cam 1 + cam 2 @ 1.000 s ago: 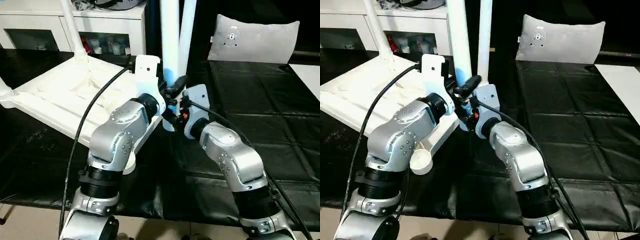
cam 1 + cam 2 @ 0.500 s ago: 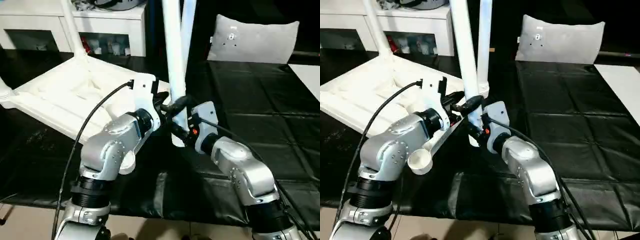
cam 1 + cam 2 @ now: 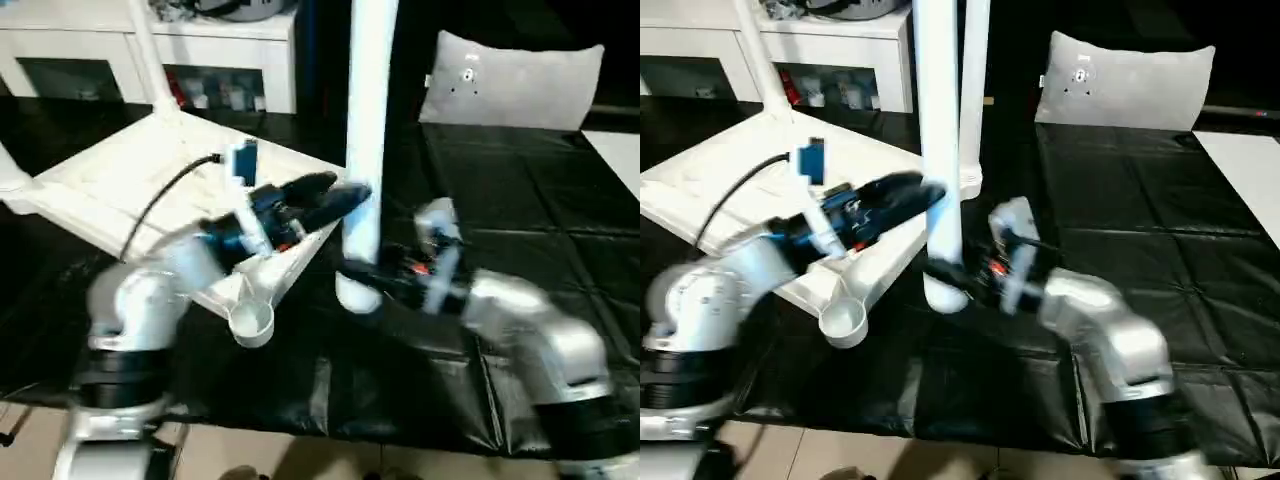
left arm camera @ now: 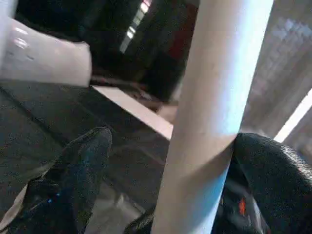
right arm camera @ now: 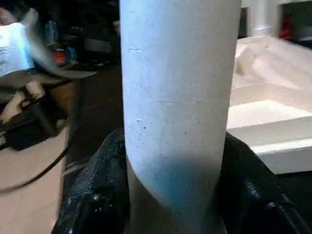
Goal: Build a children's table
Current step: Pick table leg
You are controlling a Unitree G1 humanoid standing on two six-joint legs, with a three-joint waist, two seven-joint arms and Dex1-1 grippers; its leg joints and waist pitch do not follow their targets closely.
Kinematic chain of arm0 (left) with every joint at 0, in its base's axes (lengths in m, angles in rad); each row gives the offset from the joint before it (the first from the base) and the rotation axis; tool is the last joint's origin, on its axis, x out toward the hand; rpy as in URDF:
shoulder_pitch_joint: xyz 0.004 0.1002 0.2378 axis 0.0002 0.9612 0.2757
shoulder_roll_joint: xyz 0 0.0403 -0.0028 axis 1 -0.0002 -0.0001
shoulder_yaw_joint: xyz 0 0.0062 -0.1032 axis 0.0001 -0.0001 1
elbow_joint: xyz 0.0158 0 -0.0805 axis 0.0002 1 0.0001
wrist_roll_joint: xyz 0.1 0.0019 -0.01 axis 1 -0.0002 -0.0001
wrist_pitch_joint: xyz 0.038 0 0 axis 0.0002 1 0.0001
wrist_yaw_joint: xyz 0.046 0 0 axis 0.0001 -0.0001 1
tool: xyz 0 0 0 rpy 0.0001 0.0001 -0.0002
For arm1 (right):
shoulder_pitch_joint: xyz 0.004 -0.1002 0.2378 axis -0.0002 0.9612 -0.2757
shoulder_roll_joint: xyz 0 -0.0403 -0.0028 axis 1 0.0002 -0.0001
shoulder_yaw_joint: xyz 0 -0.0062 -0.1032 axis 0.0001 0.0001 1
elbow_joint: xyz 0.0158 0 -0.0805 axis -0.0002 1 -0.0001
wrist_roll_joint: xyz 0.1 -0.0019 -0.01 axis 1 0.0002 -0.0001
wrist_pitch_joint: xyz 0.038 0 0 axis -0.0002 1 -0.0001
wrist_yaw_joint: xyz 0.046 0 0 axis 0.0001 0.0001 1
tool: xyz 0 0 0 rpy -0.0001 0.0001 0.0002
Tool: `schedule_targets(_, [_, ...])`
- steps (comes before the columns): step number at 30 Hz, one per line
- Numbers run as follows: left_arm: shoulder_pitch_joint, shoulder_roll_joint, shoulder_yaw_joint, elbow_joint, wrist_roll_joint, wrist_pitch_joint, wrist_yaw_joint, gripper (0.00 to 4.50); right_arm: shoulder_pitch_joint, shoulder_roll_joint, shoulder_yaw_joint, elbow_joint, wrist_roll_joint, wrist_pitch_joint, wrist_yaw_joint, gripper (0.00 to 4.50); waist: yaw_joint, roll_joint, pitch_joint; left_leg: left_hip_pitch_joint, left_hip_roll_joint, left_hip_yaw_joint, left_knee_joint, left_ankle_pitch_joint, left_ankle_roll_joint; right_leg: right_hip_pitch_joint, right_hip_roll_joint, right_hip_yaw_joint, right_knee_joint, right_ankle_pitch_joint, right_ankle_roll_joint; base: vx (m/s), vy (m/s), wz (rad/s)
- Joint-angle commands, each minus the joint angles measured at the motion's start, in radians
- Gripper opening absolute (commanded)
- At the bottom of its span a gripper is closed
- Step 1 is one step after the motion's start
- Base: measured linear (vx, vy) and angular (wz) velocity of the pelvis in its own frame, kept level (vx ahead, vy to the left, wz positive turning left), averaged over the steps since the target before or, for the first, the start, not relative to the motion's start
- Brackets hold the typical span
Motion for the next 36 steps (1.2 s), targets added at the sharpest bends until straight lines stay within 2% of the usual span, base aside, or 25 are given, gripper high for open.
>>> schedule_targets(1, [0.003, 0.010, -0.024, 0.009, 0.010, -0.004, -0.047, 4.22, -0.003, -0.012, 0.006, -0.024, 0.029, 0.009, 0.041, 1.99, 0.005, -0.011, -0.068, 0.001, 0.015, 0.008, -0.069, -0.163, 0.032, 0.058, -0.056, 0.033, -0.082, -0.359, -0.133, 0.000, 0.000, 0.00])
schedule_targets(6, [0.006, 0.051, -0.060, 0.011, -0.004, -0.027, -0.170, 4.01, 0.001, -0.050, 0.016, -0.033, 0.059, 0.024, 0.111, 1.99, 0.008, -0.012, -0.070, 0.001, 0.015, 0.009, -0.068, -0.157, 0.032, 0.060, -0.057, 0.034, -0.082, -0.363, -0.140, 0.000, 0.000, 0.00])
schedule_targets(8, [0.004, 0.066, -0.091, 0.015, 0.010, -0.038, -0.205, 3.70, 0.003, -0.057, 0.023, -0.035, 0.056, 0.026, 0.124, 1.99, 0.008, -0.009, -0.070, 0.001, 0.016, 0.008, -0.069, -0.158, 0.029, 0.059, -0.057, 0.033, -0.082, -0.365, -0.142, 0.000, 0.000, 0.00])
schedule_targets(16, [0.000, 0.072, -0.105, 0.026, -0.008, -0.033, -0.271, 3.62, 0.009, -0.068, 0.032, -0.037, 0.060, 0.029, 0.142, 1.99, 0.008, -0.008, -0.070, 0.002, 0.015, 0.009, -0.068, -0.164, 0.022, 0.061, -0.056, 0.033, -0.080, -0.352, -0.156, 0.000, 0.000, 0.00])
schedule_targets(24, [0.010, 0.089, -0.136, 0.059, 0.051, -0.104, -0.308, 3.62, 0.013, -0.078, 0.040, -0.042, 0.063, 0.035, 0.162, 1.99, 0.008, -0.012, -0.070, 0.001, 0.016, 0.008, -0.069, -0.164, 0.026, 0.062, -0.057, 0.033, -0.082, -0.363, -0.148, 0.000, 0.000, 0.00])
schedule_targets(29, [0.011, 0.098, -0.144, 0.061, 0.057, -0.104, -0.318, 3.62, 0.011, -0.081, 0.047, -0.041, 0.067, 0.034, 0.165, 1.99, 0.009, -0.010, -0.069, 0.003, 0.017, 0.008, -0.070, -0.168, 0.022, 0.060, -0.058, 0.033, -0.082, -0.384, -0.143, 0.000, 0.000, 0.00])
schedule_targets(36, [0.015, 0.110, -0.158, 0.067, 0.071, -0.120, -0.330, 3.62, 0.013, -0.078, 0.050, -0.046, 0.063, 0.035, 0.167, 1.99, 0.012, -0.008, -0.071, 0.004, 0.018, 0.008, -0.070, -0.165, 0.021, 0.059, -0.057, 0.033, -0.080, -0.365, -0.150, 0.000, 0.000, 0.00])
